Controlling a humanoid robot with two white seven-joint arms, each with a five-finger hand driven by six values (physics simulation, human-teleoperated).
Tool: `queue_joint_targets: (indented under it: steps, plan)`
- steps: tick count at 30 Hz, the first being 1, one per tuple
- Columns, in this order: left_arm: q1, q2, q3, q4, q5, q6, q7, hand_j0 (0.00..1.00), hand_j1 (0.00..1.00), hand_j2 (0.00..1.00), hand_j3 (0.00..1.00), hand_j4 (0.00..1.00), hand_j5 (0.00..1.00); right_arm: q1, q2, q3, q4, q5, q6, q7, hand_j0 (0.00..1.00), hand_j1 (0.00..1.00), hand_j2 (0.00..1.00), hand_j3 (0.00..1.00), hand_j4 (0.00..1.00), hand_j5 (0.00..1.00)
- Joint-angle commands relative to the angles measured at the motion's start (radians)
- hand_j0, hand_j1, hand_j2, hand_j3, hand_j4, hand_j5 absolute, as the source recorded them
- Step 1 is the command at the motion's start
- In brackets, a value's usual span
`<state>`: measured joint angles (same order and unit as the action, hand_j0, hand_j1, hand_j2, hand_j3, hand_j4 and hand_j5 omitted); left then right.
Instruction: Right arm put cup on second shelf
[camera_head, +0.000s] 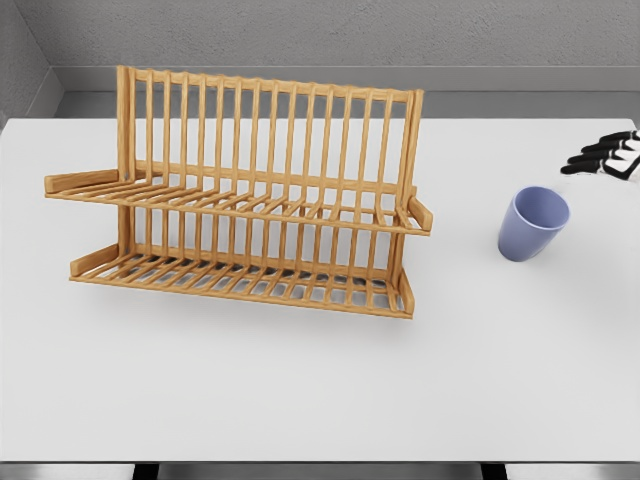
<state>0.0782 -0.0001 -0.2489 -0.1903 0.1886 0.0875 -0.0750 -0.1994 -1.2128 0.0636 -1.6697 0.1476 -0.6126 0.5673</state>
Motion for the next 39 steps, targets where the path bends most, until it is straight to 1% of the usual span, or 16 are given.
queue_joint_targets:
  steps: [1,3,4,5,6,8,9,12,17,18,19,21,25,30,34,39]
  plan:
    - [0.000,0.000,0.000,0.000,0.000,0.000,0.000,1.00,1.00,1.00,1.00,1.00,1.00,0.000,0.025,-0.007,0.002,-0.006,0.002,0.044,1.00,1.00,1.00,1.00,1.00,1.00]
    - [0.000,0.000,0.000,0.000,0.000,0.000,0.000,1.00,1.00,1.00,1.00,1.00,1.00,-0.029,0.030,0.025,0.004,-0.002,0.002,0.044,1.00,1.00,1.00,1.00,1.00,1.00]
    - [0.000,0.000,0.000,0.000,0.000,0.000,0.000,1.00,1.00,1.00,1.00,1.00,1.00,-0.109,0.050,0.113,0.011,0.004,0.002,0.044,1.00,1.00,1.00,1.00,1.00,1.00]
    - [0.000,0.000,0.000,0.000,0.000,0.000,0.000,1.00,1.00,1.00,1.00,1.00,1.00,-0.169,0.065,0.189,0.039,0.004,0.002,0.044,1.00,1.00,1.00,1.00,1.00,1.00]
    - [0.002,0.000,0.000,0.000,0.000,0.000,0.000,1.00,1.00,1.00,1.00,1.00,1.00,-0.242,0.082,0.298,0.082,0.006,0.002,0.044,1.00,1.00,1.00,1.00,1.00,1.00]
    - [0.000,0.000,0.000,0.000,0.000,0.000,0.000,1.00,1.00,1.00,1.00,1.00,1.00,-0.336,0.108,0.433,0.126,0.006,0.002,0.044,1.00,1.00,1.00,1.00,1.00,1.00]
    - [0.000,0.000,-0.001,0.000,0.000,0.000,0.000,1.00,1.00,1.00,1.00,1.00,1.00,-0.357,0.116,0.456,0.146,0.007,0.002,0.044,1.00,1.00,1.00,1.00,1.00,1.00]
    - [0.000,0.000,0.000,0.000,0.000,0.000,0.000,1.00,1.00,1.00,1.00,1.00,1.00,-0.370,0.130,0.456,0.180,0.009,0.002,0.044,1.00,1.00,1.00,1.00,1.00,1.00]
    - [0.000,0.000,0.000,0.000,0.000,0.000,0.000,1.00,1.00,1.00,1.00,1.00,1.00,-0.382,0.147,0.469,0.191,0.009,0.002,0.044,1.00,1.00,1.00,1.00,1.00,1.00]
    - [0.000,0.000,0.000,0.000,0.000,0.000,0.000,1.00,1.00,1.00,1.00,1.00,1.00,-0.388,0.157,0.486,0.211,0.009,0.002,0.044,1.00,1.00,1.00,1.00,1.00,1.00]
    - [0.000,0.000,0.000,0.000,0.000,0.000,0.000,1.00,1.00,1.00,1.00,1.00,1.00,-0.420,0.170,0.524,0.241,0.009,0.002,0.044,1.00,1.00,1.00,1.00,1.00,1.00]
    - [0.000,0.000,0.000,0.000,0.000,0.000,0.000,1.00,1.00,1.00,1.00,1.00,1.00,-0.443,0.185,0.564,0.261,0.009,0.002,0.044,1.00,1.00,1.00,1.00,1.00,1.00]
    - [0.002,0.000,0.000,0.000,0.000,0.000,0.000,1.00,1.00,1.00,1.00,1.00,1.00,-0.445,0.188,0.567,0.280,0.009,0.002,0.044,1.00,1.00,1.00,1.00,1.00,1.00]
    - [0.000,0.000,0.000,0.000,0.000,0.000,0.000,1.00,1.00,1.00,1.00,1.00,1.00,-0.476,0.213,0.587,0.327,0.009,0.002,0.044,1.00,1.00,1.00,1.00,1.00,1.00]
    - [0.000,0.000,-0.001,0.000,0.000,0.000,0.000,1.00,1.00,1.00,1.00,1.00,1.00,-0.479,0.223,0.588,0.363,0.010,0.002,0.044,1.00,1.00,1.00,1.00,1.00,1.00]
    - [0.002,0.000,0.000,0.000,0.000,0.000,0.000,1.00,1.00,1.00,1.00,1.00,1.00,-0.480,0.229,0.605,0.364,0.010,0.002,0.044,1.00,1.00,1.00,1.00,1.00,1.00]
